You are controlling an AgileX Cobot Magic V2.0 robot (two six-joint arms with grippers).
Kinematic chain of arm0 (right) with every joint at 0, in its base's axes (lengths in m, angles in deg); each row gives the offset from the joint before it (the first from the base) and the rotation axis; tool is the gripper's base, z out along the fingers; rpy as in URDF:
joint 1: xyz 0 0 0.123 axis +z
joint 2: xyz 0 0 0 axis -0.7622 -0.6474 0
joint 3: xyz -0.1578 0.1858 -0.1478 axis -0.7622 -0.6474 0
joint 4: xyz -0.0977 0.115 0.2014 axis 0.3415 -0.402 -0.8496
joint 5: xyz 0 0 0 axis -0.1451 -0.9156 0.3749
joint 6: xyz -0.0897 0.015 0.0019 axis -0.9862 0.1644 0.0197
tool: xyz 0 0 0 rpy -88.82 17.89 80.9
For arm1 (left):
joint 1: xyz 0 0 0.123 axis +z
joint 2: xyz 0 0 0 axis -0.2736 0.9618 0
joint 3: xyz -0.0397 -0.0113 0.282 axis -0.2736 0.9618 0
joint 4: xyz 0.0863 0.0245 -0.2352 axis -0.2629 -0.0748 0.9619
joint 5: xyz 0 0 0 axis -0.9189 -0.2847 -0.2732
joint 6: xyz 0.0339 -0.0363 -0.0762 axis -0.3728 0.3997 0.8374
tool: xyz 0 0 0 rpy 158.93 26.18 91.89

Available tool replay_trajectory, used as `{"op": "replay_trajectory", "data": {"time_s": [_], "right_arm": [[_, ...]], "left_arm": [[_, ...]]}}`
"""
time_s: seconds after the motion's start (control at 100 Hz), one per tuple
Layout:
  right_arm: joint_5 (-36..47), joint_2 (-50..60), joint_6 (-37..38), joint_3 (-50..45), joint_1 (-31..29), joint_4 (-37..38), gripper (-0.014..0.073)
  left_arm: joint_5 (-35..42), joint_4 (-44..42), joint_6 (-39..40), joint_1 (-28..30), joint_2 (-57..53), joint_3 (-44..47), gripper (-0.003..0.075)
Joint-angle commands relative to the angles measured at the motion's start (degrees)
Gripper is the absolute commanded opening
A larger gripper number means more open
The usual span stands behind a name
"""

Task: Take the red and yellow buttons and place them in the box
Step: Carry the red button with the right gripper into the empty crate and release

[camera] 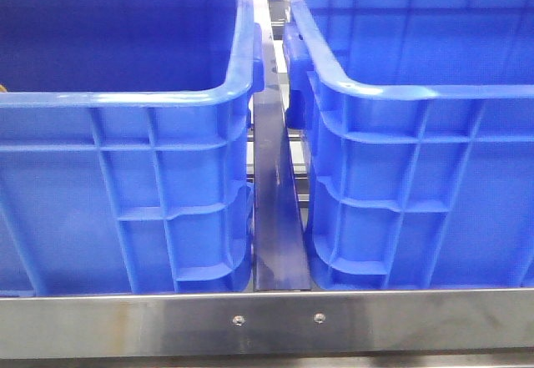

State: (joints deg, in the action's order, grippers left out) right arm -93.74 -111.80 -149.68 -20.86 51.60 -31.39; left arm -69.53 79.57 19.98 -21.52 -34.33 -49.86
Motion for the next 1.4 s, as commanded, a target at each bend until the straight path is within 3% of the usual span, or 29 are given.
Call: {"op": "replay_trajectory", "data": {"time_s": [0.0, 0.24, 0.47, 1.01, 1.39], "right_arm": [[5.32, 0.81, -3.82, 2.00, -0.19, -1.73, 0.0205], [17.94, -5.28, -13.22, 2.00, 1.99, -1.78, 0.0205], [26.43, -12.98, -15.59, 2.12, 3.62, -1.78, 0.0205], [26.93, -24.42, -15.59, 10.02, 5.16, -1.83, 0.0205], [27.34, -30.00, -15.59, 10.59, 5.22, -1.83, 0.0205]], "left_arm": [[5.22, -0.50, 0.49, 0.71, -3.16, 0.16, 0.0365], [5.22, -0.59, 0.49, 0.71, -7.08, 1.04, -0.0018], [5.10, -0.59, 0.49, 0.71, -7.08, 1.04, -0.0019], [5.10, -0.59, 0.49, 0.71, -7.08, 1.04, -0.0019], [5.10, -0.59, 0.49, 0.71, -7.08, 1.04, -0.0019]]}}
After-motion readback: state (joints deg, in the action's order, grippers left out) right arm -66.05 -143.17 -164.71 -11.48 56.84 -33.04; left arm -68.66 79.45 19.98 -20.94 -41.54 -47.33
